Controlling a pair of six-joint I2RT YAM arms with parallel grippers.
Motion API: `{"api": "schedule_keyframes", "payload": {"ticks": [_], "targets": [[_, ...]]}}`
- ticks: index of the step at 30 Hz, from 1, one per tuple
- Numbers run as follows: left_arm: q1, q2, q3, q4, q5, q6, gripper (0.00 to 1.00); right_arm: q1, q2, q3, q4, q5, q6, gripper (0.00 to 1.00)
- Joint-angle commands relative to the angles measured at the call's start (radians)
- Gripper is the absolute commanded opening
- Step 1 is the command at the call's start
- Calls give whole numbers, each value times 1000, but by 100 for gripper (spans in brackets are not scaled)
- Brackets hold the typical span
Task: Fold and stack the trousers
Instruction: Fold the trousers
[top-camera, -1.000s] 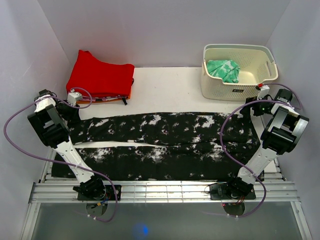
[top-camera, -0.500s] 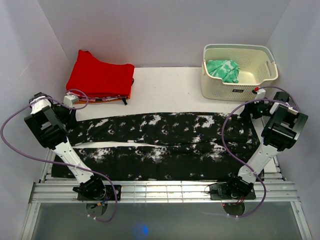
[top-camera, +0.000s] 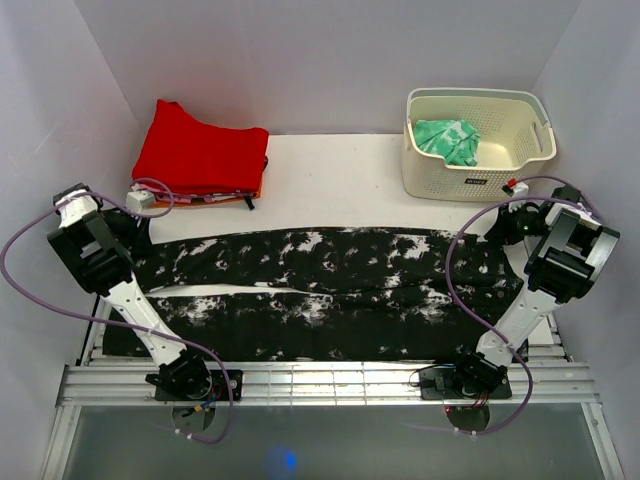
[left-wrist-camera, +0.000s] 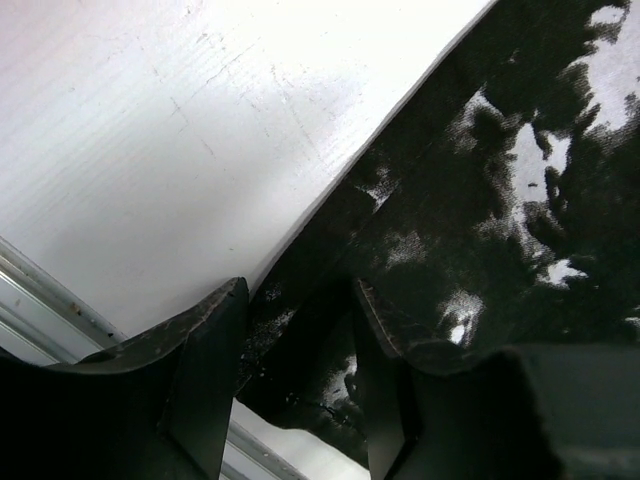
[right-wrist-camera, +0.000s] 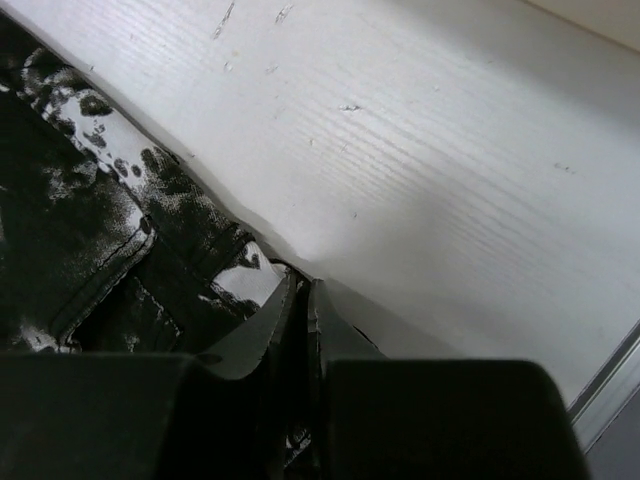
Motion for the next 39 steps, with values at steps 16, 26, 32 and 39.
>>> {"api": "schedule_keyframes", "payload": {"ticks": [16,26,32,39], "targets": [[19,-23,2,-50,117,101,0,-46,-58,265,-429,-120,-148,8],[19,-52,62,18,182,46,0,-46,-61,381,-424,-83,-112,8],[10,-69,28,22,157,76,0,-45,-26,431,-436,-39,-111,8],[10,-201,-137,171,162,105,0,-43,-29,406,-433,-22,-134,8]]}}
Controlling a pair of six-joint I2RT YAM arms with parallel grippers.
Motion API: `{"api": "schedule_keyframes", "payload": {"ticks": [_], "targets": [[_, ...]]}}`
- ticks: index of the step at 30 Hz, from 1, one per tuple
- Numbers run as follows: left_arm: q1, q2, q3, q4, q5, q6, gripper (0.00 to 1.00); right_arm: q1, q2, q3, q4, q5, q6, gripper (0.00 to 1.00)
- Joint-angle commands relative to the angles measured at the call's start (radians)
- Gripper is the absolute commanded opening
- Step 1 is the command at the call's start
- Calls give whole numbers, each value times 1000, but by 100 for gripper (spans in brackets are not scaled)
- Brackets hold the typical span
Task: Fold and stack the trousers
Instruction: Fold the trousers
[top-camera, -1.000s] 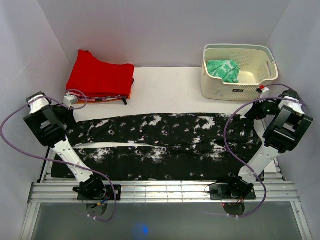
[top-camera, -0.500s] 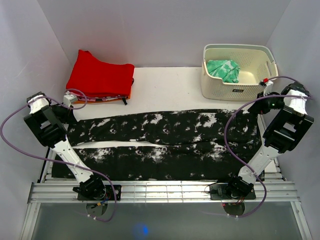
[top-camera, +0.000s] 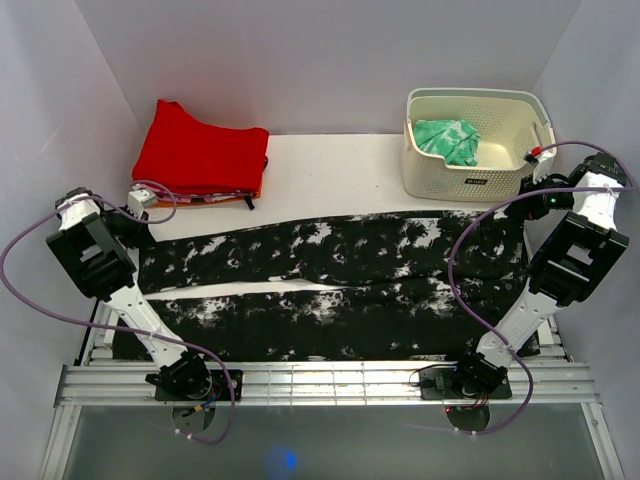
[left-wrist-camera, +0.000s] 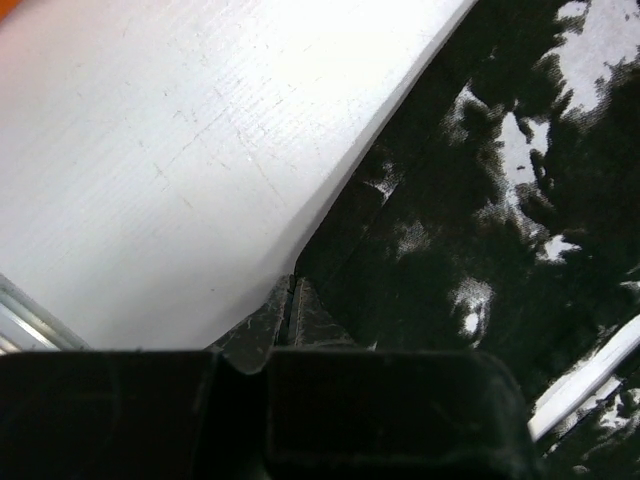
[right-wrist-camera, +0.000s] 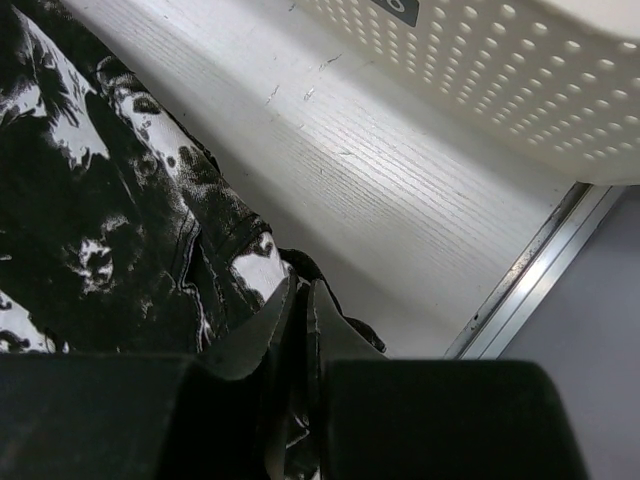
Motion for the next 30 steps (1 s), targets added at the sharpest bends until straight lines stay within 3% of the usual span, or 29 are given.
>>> {"api": "schedule_keyframes", "payload": {"ticks": [1,9,17,22,30], "targets": [[12,-142,-29,99,45,27,0,-12,0,21,19,6,-32,8],[13,-138,109,96,136,-89,0,-14,-51,73,-36,-17,-76,8],[65,-285,26,56,211,-73,0,-32,-190,58,-145,-5,-254,8],[142,-443,-128,-31,237,81,0,-63,-348,-64,-234,30,-427,8],[395,-649,-451,-228,154,481,0,-195,-604,-503,-262,197,-768,8]]}}
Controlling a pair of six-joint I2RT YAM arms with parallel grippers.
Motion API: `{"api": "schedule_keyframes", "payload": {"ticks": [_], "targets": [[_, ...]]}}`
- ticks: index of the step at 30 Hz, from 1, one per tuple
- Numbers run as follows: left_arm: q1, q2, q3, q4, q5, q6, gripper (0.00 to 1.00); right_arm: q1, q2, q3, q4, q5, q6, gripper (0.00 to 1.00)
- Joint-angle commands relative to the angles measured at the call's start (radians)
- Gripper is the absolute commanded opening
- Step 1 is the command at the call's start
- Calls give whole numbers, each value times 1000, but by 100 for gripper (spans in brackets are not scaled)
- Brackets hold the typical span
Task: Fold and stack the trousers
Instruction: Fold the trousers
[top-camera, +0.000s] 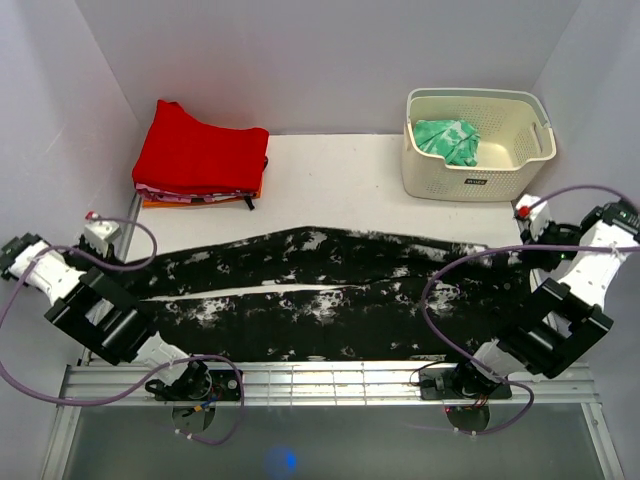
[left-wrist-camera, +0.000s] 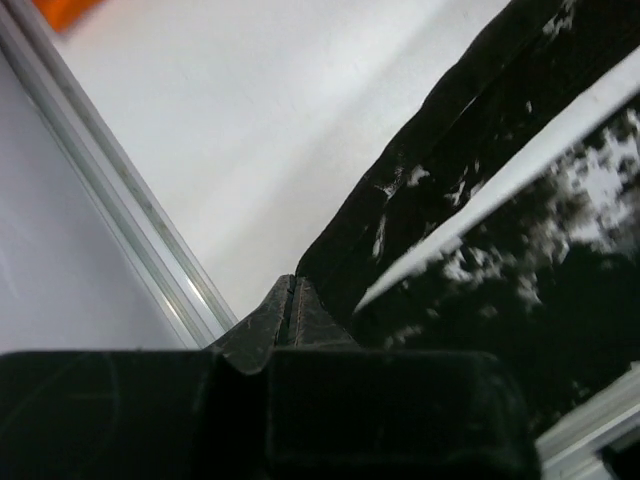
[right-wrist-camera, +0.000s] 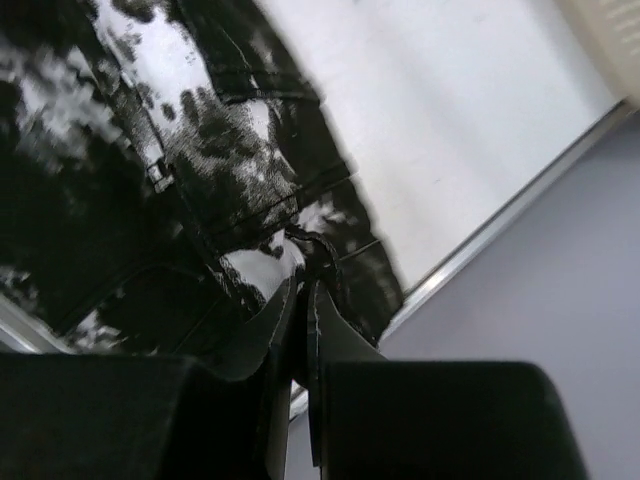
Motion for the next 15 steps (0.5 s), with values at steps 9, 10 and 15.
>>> {"api": "schedule_keyframes", "payload": {"ticks": [9,10,15], "targets": [[327,-38,-293,-108,-245,467,0,-237,-60,-301,-2,249,-411,8],[327,-41,-316,-80,-262,458,0,-237,-52,-320,12,263,-405,8],[286,-55,-443,133,-330,334,0,-205,-20,-406,95,280,-313,8]]}}
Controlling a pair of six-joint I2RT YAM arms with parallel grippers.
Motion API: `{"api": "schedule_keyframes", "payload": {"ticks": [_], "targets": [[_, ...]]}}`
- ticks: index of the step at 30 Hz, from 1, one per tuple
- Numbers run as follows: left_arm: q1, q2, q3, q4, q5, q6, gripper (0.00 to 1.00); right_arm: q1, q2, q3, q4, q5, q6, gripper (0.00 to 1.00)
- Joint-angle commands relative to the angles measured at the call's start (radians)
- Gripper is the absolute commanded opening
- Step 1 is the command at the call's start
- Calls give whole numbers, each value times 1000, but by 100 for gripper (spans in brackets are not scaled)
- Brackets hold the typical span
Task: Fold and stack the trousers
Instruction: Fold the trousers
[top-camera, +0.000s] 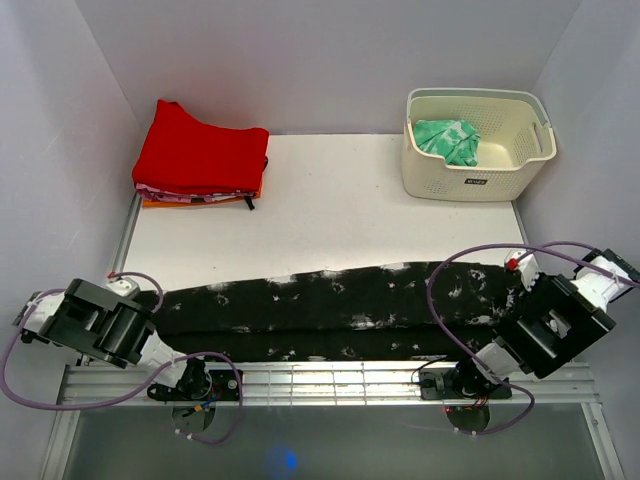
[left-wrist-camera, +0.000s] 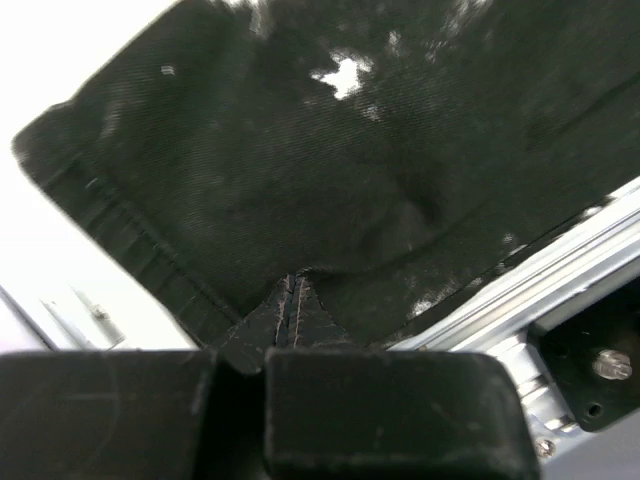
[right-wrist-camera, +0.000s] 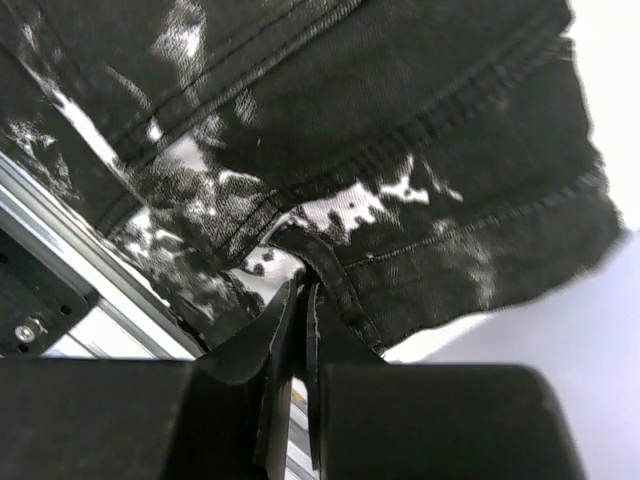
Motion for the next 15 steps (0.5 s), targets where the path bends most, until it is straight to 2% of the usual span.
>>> {"api": "schedule_keyframes", "payload": {"ticks": [1,7,9,15], "targets": [[-41,-25,-58,156,-74,-39,0,42,25,-50,86,42,44,8],[-236,62,-39,363,-103,-383,0,179,117,-67,233,26,287,8],[-285,104,0,385,-100,-519,0,209,175,-14,265,14,376,8],[-417,259,205,407,-51,-728,0,302,279,164,267,-18,499,8]]}}
